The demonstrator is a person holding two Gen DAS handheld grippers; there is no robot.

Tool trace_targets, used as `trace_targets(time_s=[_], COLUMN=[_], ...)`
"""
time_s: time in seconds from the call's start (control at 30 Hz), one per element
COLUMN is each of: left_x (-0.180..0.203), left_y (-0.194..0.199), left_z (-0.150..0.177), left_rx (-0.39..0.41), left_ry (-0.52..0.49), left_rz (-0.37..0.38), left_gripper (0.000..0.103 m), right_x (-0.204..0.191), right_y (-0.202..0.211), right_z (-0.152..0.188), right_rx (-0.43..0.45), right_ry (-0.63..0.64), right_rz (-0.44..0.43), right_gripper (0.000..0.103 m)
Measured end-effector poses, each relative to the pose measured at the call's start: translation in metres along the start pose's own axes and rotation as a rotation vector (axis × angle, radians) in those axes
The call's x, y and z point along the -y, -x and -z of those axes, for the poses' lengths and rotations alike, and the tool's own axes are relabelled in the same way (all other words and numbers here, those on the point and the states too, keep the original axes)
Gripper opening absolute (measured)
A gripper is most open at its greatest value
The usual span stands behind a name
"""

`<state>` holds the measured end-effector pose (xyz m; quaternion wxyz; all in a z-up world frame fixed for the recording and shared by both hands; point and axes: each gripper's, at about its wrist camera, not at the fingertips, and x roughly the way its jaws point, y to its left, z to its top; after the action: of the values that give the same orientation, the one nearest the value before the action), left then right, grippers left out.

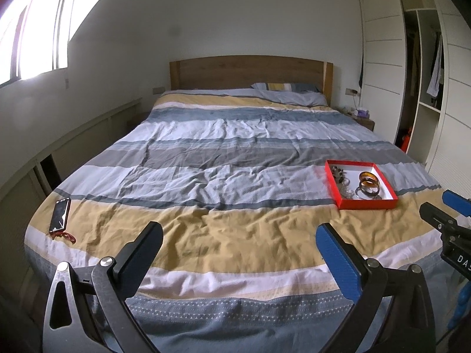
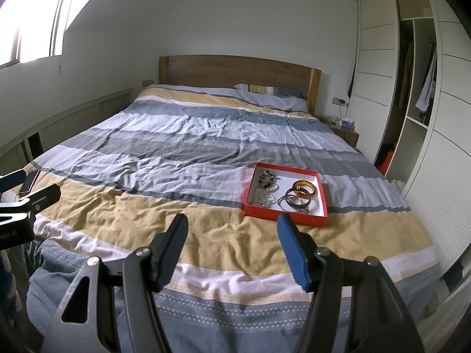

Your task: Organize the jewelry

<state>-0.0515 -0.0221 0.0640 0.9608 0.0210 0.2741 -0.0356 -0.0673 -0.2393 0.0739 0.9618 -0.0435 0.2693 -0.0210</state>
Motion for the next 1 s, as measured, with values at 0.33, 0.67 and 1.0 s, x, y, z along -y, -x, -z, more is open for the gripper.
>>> trace_targets(time_s=[0.33,0.67,1.0], left_x=[-0.0024,-0.0036,-0.0039], left_y=[0.0044,0.0041,0.0016], left_z=[0.0034,0.0036,0.01], left_rx=[0.0,-0.003,-0.019], left_ry=[0.003,0.001,0.005], left_rz=[-0.007,-0.004,-0.008], left_gripper=[0.102,0.102,0.102], right_x=[-0.0003,-0.0005,-0.0051], right_y=[0.0017,0.0016,0.0031], right_z=[0.0007,0.0019,0.008], right_rx=[-0.002,-0.007,-0.036], right_ry=[-0.002,-0.003,-0.013], right_rz=[0.0,0.0,-0.003], right_gripper=[0.061,0.061,0.061])
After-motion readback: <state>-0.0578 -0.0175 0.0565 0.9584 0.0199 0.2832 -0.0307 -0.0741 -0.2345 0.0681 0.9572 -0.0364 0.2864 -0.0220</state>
